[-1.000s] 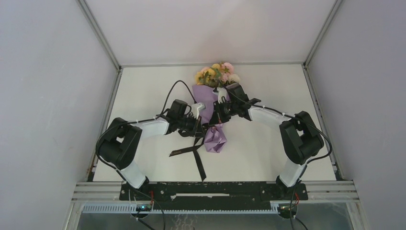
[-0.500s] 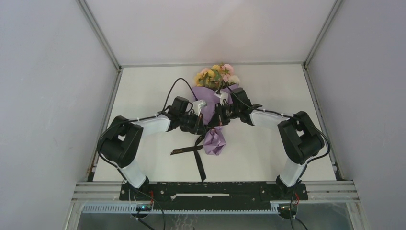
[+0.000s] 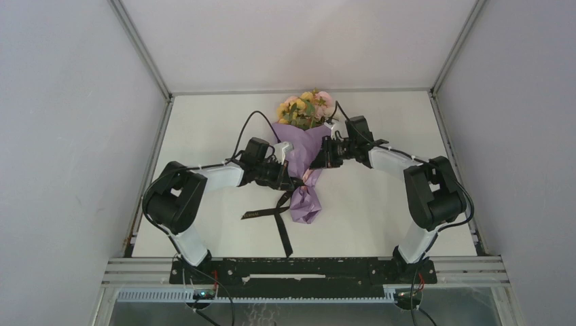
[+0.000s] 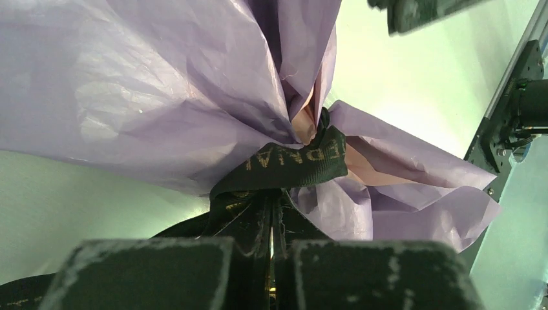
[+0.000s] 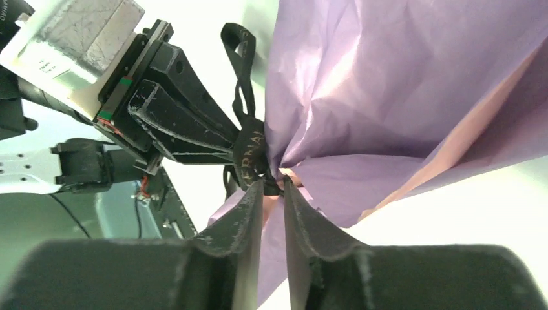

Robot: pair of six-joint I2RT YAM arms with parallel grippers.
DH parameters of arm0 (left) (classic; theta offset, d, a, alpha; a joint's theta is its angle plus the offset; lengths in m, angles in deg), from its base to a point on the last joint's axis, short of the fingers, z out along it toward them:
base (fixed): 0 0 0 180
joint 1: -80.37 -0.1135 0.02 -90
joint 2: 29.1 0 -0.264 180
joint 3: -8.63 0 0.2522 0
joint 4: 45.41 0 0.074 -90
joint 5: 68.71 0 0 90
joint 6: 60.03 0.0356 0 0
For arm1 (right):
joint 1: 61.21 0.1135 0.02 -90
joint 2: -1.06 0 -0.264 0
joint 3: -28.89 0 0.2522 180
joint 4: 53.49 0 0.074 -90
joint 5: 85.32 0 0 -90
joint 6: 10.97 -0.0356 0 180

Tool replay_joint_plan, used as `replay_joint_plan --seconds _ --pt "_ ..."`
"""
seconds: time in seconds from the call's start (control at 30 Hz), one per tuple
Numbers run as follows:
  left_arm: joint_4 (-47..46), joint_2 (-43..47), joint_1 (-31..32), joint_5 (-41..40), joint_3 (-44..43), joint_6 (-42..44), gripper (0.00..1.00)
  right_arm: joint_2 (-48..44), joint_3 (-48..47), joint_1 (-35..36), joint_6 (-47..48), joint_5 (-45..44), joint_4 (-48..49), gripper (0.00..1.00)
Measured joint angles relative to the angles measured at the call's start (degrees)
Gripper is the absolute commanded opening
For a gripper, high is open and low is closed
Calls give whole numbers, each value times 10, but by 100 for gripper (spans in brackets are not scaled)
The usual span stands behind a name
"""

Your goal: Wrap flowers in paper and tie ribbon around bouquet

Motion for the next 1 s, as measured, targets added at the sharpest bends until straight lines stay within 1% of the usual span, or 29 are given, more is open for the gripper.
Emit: replay_joint_plan --seconds 0.1,0.27,0.4,0.57,0.73,0.8,0.9,1.0 --pt "-3 -1 0 0 0 0 0 4 -25 -6 23 -17 -36 19" --pt "-4 -4 4 0 0 0 0 41 -76 41 65 -34 -78 16" --pt "-4 -4 6 0 0 0 0 69 -81 61 84 -41 -104 15" --pt "-4 -4 6 0 0 1 0 78 -82 51 99 -54 -125 15" --pt "-5 -4 6 0 0 1 0 83 -82 52 113 -58 -128 18" --pt "-5 -4 6 0 0 1 0 86 -83 54 117 -58 -129 21" --pt "-5 -4 6 0 0 1 0 88 -90 50 119 -54 -134 29" --pt "-5 -4 6 0 0 1 0 85 -99 39 118 -37 -133 31"
